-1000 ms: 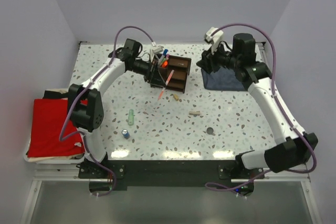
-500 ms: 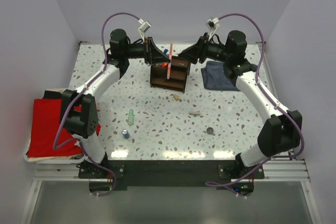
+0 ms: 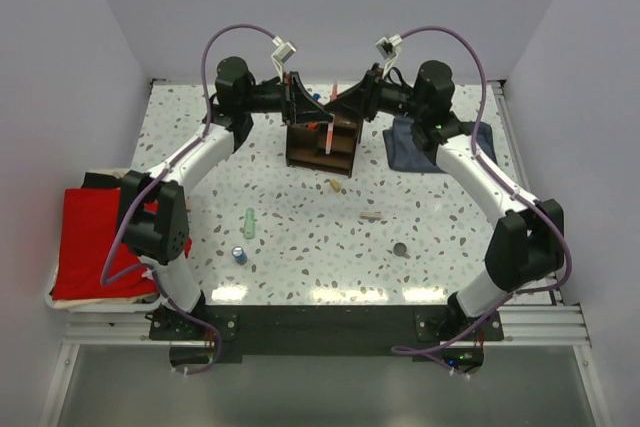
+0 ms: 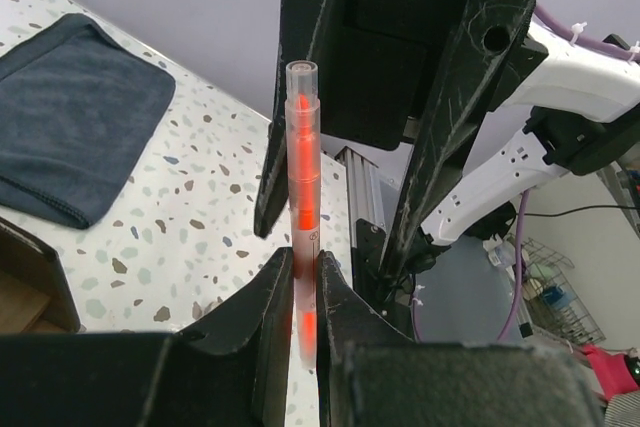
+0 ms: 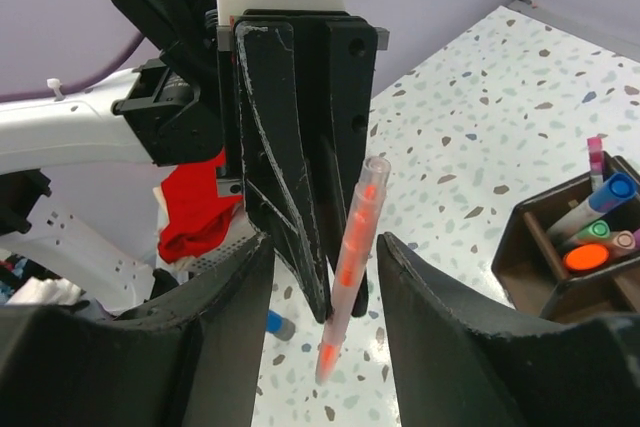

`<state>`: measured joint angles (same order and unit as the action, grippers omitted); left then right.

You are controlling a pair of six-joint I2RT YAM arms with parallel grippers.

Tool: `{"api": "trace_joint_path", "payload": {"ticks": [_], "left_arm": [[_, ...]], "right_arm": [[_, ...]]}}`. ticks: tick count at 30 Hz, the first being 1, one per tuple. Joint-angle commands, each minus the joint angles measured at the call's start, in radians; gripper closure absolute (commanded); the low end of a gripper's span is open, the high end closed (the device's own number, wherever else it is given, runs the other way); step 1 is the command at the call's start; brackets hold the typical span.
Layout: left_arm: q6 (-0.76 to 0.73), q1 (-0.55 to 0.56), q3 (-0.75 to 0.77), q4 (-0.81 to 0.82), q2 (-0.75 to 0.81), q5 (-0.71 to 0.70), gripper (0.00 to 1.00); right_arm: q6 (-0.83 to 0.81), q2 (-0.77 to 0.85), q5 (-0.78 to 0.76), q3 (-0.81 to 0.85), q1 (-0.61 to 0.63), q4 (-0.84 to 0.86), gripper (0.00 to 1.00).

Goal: Sort the stationery into containers
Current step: Place the pen in the storage box.

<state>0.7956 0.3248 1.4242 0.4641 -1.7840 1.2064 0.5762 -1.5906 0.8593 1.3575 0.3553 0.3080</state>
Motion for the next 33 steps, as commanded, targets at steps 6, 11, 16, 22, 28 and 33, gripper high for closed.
{"api": "trace_joint_path", "payload": {"ticks": [6, 11, 16, 22, 28, 33], "left_arm": [[0.022, 0.008, -0.005, 0.044, 0.034, 0.015, 1.00], [0.019, 0.007, -0.008, 0.041, 0.034, 0.016, 1.00], [-0.243, -0.079, -0.004, -0.292, 0.090, -0.044, 0.70], [-0.639, -0.214, 0.024, -0.682, 0.135, -0.071, 0.55], [-0.730, -0.312, -0.024, -0.746, 0.155, -0.258, 0.53], [-0.722, -0.325, -0.034, -0.745, 0.130, -0.266, 0.53]], "right_arm": [[-0.009, -0.017, 0.006, 0.063, 0.028, 0.031, 0.85], [-0.061, -0.012, 0.006, 0.071, 0.030, -0.015, 1.00], [-0.292, -0.019, -0.052, 0.112, 0.028, -0.121, 1.00], [-0.435, -0.068, -0.169, 0.091, 0.060, 0.003, 1.00], [-0.478, -0.190, -0.313, 0.109, 0.125, 0.245, 1.00], [-0.506, -0.305, -0.347, 0.172, 0.172, 0.433, 1.00]]}}
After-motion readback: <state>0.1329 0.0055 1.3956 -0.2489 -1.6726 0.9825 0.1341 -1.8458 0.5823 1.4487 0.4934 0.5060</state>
